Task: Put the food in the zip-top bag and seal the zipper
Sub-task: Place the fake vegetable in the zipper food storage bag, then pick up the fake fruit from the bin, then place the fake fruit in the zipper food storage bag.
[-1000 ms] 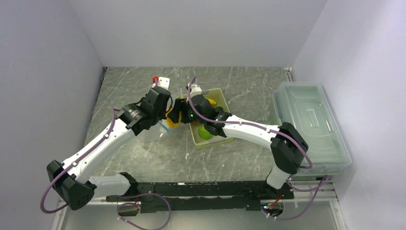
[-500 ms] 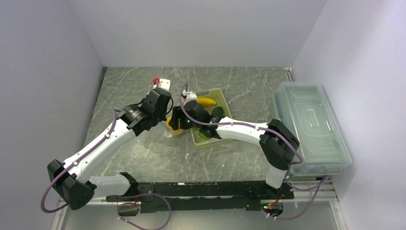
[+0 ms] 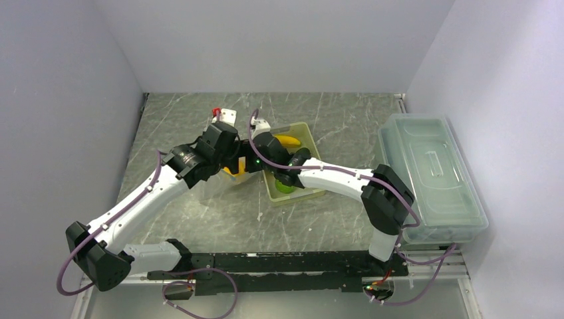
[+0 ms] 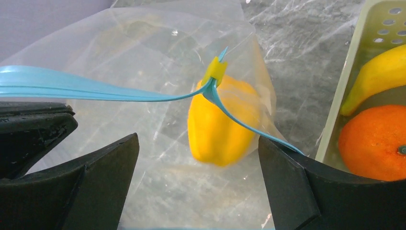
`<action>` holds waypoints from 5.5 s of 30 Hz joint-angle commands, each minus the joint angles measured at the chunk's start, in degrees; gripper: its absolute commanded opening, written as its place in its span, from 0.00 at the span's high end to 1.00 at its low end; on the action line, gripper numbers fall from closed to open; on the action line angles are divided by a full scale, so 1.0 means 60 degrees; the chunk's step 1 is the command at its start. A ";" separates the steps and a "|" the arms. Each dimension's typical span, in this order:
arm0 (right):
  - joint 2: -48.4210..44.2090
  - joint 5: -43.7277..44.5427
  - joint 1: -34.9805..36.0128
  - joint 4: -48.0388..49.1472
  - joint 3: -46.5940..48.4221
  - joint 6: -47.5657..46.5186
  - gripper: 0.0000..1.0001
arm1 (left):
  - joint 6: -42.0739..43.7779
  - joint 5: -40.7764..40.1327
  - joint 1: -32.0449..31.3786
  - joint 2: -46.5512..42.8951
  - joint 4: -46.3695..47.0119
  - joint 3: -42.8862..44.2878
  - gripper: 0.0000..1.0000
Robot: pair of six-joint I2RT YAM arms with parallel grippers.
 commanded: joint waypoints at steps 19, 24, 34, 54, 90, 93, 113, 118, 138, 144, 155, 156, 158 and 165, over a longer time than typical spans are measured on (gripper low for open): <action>-0.2308 0.0311 -0.0080 0.0039 -0.0757 -0.0682 0.00 | 0.0187 -0.0595 0.0026 0.0059 -0.0030 0.0216 1.00; -0.3233 0.0927 -0.0146 -0.0232 -0.1340 -0.1036 0.00 | 0.0197 -0.0567 0.0029 0.0052 0.0000 0.0207 1.00; -0.4170 0.2085 -0.0788 -0.2273 -0.1645 -0.0968 0.00 | 0.0230 -0.0545 0.0030 0.0019 -0.0004 0.0223 1.00; -0.4437 0.0151 -0.2652 -0.2598 -0.3576 -0.0756 0.03 | 0.0335 -0.0477 0.0038 0.0073 -0.0006 0.0214 1.00; -0.0964 -0.0198 -0.1777 -0.2841 -0.2267 -0.0640 0.26 | 0.0538 -0.0329 0.0072 0.0028 0.0108 0.0145 1.00; -0.0907 -0.0226 -0.1766 -0.2837 -0.2205 -0.0671 0.33 | 0.0537 -0.0333 0.0070 0.0048 0.0109 0.0134 1.00; -0.2866 0.0903 -0.1772 -0.3140 -0.2343 -0.1154 0.79 | 0.0466 -0.0338 0.0081 0.0162 0.0051 0.0149 1.00; -0.3262 0.1034 -0.1754 -0.3339 -0.2156 -0.1324 0.79 | 0.0483 -0.0342 0.0073 0.0164 0.0070 0.0122 1.00; -0.4259 -0.0914 -0.1428 -0.1526 -0.1821 -0.1033 0.79 | 0.0493 -0.0258 0.0070 0.0275 0.0042 0.0155 1.00; -0.3855 -0.1137 -0.1178 -0.1054 -0.1344 -0.0936 0.79 | 0.0494 -0.0245 0.0073 0.0280 0.0018 0.0176 1.00; -0.2633 -0.1613 -0.0756 -0.0142 -0.0637 -0.0600 0.79 | 0.0509 -0.0161 0.0074 0.0308 0.0026 0.0189 1.00; -0.2492 -0.1649 -0.0724 -0.0107 -0.0546 -0.0574 0.80 | 0.0509 -0.0164 0.0070 0.0312 0.0003 0.0196 1.00; -0.2253 -0.1690 -0.0660 0.0015 -0.0418 -0.0520 0.80 | 0.0505 -0.0171 0.0070 0.0322 -0.0009 0.0211 1.00; -0.1328 -0.1885 -0.0609 0.0466 -0.0025 -0.0092 0.80 | 0.0524 -0.0135 0.0077 0.0351 0.0006 0.0201 1.00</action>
